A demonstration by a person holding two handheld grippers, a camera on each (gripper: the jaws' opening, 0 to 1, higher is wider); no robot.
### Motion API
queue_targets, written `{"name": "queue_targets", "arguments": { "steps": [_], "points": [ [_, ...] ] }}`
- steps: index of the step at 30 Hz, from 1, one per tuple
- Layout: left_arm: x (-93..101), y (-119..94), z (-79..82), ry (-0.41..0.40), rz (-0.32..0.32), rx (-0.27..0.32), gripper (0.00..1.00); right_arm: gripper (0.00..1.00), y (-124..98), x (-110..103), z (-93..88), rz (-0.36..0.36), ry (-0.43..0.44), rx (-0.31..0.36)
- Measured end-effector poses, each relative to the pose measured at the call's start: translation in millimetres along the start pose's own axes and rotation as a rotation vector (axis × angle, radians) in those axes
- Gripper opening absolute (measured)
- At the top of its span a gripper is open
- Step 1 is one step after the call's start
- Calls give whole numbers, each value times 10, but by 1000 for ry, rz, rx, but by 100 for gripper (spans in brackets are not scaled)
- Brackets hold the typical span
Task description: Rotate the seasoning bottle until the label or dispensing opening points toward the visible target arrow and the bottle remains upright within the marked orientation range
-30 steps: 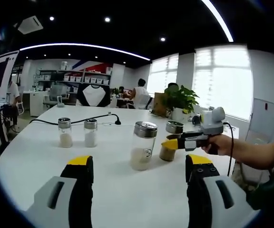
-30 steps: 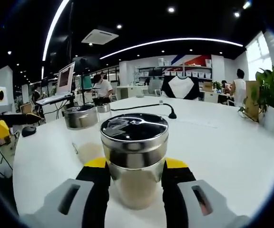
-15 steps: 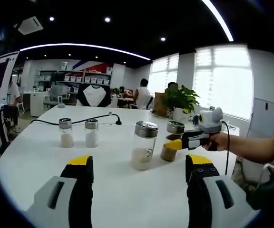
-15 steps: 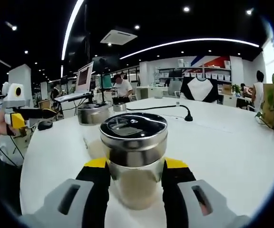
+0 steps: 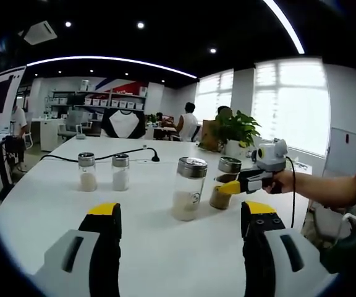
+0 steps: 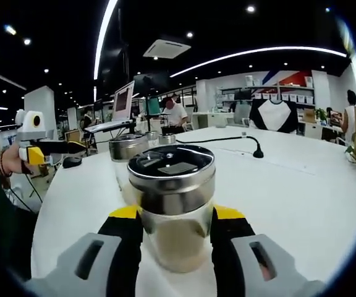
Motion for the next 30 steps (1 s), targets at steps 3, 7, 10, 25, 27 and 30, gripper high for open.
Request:
{"name": "queue_targets", "arguments": {
  "steps": [3, 7, 10, 25, 27, 30],
  "points": [
    [4, 4, 4, 1, -2, 1, 84, 42, 1, 1, -1, 13, -1, 1],
    [4, 3, 1, 0, -1, -1, 84, 42, 5, 8, -2, 29, -2, 2],
    [3, -1, 7, -1, 0, 1, 84, 42, 8, 10, -5, 36, -2, 2],
    [12, 21, 27, 6, -2, -2, 84, 53, 23, 19, 2, 5, -1, -36],
    [11, 20, 24, 5, -2, -1, 84, 61, 18, 26, 4, -22, -29, -41],
    [6, 21, 19, 5, -1, -7, 84, 64, 3, 6, 18, -31, 12, -27]
  ]
}}
Point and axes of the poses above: the point that each gripper's makers call its tool centre point, and the gripper's own axes: y roughly forward along the fingers, x roughly to its right, z roughly out of its top, the point moved 9 cm from there along -y, roughly backward along the fingers, and after that the axes turned 12 degrees about -y, right-handed, at the moved point
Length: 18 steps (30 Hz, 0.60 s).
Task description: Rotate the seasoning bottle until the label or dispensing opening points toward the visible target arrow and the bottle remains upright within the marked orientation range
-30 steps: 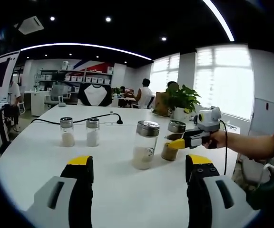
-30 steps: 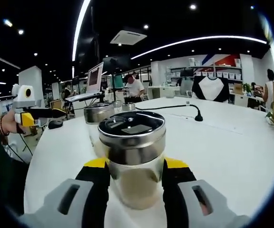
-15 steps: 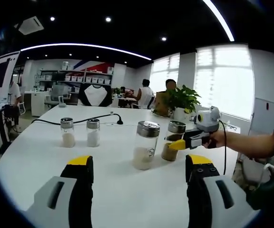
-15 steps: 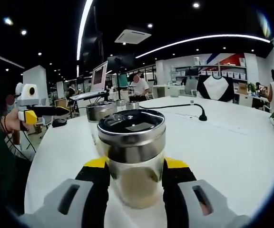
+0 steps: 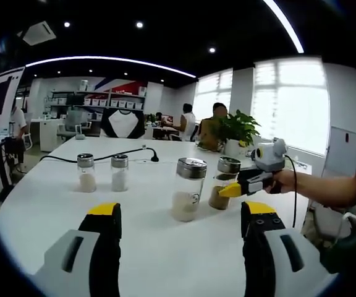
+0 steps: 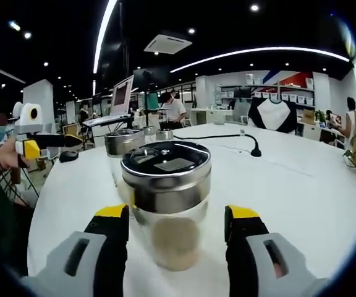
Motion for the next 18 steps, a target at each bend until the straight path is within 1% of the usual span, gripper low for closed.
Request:
{"name": "queue_targets", "arguments": {
  "steps": [2, 5, 7, 10, 13, 15, 18],
  "points": [
    [-1, -10, 16, 1, 3, 7, 84, 66, -20, 3, 16, -23, 18, 4],
    [-4, -17, 24, 0, 6, 11, 84, 67, -48, -17, 20, -55, 38, -8],
    [-2, -21, 16, -1, 6, 8, 84, 68, -70, -35, 23, -85, 59, 5],
    [0, -24, 2, -5, 7, 7, 84, 68, -97, -65, 15, -121, 87, 8],
    [1, -26, -13, -6, 6, 3, 84, 68, -123, -99, 29, -165, 107, 26],
    [-2, -25, -19, -8, 7, 2, 84, 68, -133, -119, 38, -180, 123, 34],
    [-4, -21, -29, -11, 8, -1, 84, 67, -136, -153, 49, -225, 129, 26]
  ]
}}
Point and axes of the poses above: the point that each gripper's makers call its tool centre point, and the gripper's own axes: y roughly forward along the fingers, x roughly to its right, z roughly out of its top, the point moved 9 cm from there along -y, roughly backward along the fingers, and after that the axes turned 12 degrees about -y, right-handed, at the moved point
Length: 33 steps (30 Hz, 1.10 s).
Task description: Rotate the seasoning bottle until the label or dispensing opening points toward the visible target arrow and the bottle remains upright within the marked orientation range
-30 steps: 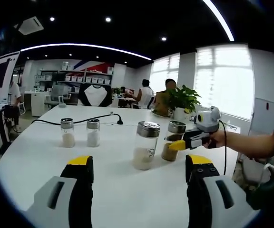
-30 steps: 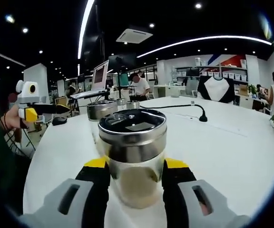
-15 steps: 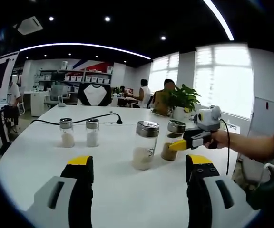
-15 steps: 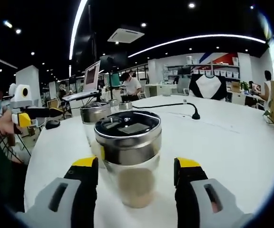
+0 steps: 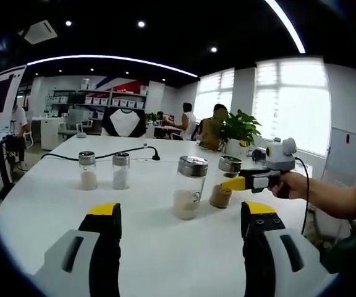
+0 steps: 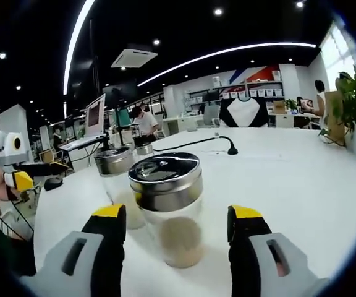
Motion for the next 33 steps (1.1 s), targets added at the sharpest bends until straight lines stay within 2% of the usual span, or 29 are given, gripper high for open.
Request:
{"name": "queue_targets", "arguments": {
  "steps": [3, 4, 7, 10, 13, 18, 24, 28, 33],
  "points": [
    [3, 6, -5, 0, -1, -1, 84, 67, 4, -31, -7, -42, 23, 1],
    [4, 9, -8, -2, -1, -2, 84, 66, 3, -43, -15, -82, 38, 10],
    [8, 16, -17, -4, -3, -3, 84, 66, 31, -124, -54, -117, 2, -13],
    [11, 16, -29, -5, -4, -6, 84, 66, 50, -182, -47, -157, 4, 0],
    [3, 12, -35, -7, -1, -5, 84, 65, 63, -206, -36, -232, -21, -7],
    [-13, 6, -20, -8, 3, 2, 84, 61, 87, -197, -8, -308, 22, -2],
    [-21, 8, -27, -13, 3, 2, 83, 60, 149, -240, 21, -344, 23, -14],
    [-9, 14, -15, -13, -11, 6, 83, 59, 178, -250, 19, -388, 22, -50],
    [-15, 25, -11, -17, -18, 9, 83, 54, 219, -259, 26, -394, 42, -54]
  ]
}}
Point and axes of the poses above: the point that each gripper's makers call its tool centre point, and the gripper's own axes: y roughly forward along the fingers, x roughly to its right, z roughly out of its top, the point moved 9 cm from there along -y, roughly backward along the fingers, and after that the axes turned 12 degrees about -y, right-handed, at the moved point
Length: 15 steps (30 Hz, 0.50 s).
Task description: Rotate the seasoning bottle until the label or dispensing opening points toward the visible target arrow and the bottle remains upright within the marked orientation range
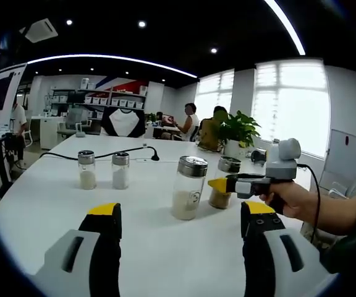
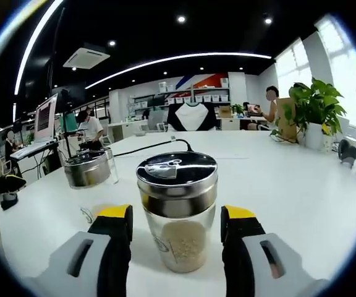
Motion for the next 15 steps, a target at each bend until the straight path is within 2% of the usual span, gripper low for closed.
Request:
{"name": "queue_targets", "arguments": {
  "steps": [7, 10, 15],
  "points": [
    [-18, 1, -2, 6, 6, -6, 83, 48, 24, -4, 1, -18, -6, -10],
    [-30, -2, -6, 4, 11, -7, 83, 42, 39, 34, -15, -37, -28, -15],
    [-37, -9, -11, 1, 14, -9, 83, 42, 29, 29, -17, -39, -22, -18]
  ]
}}
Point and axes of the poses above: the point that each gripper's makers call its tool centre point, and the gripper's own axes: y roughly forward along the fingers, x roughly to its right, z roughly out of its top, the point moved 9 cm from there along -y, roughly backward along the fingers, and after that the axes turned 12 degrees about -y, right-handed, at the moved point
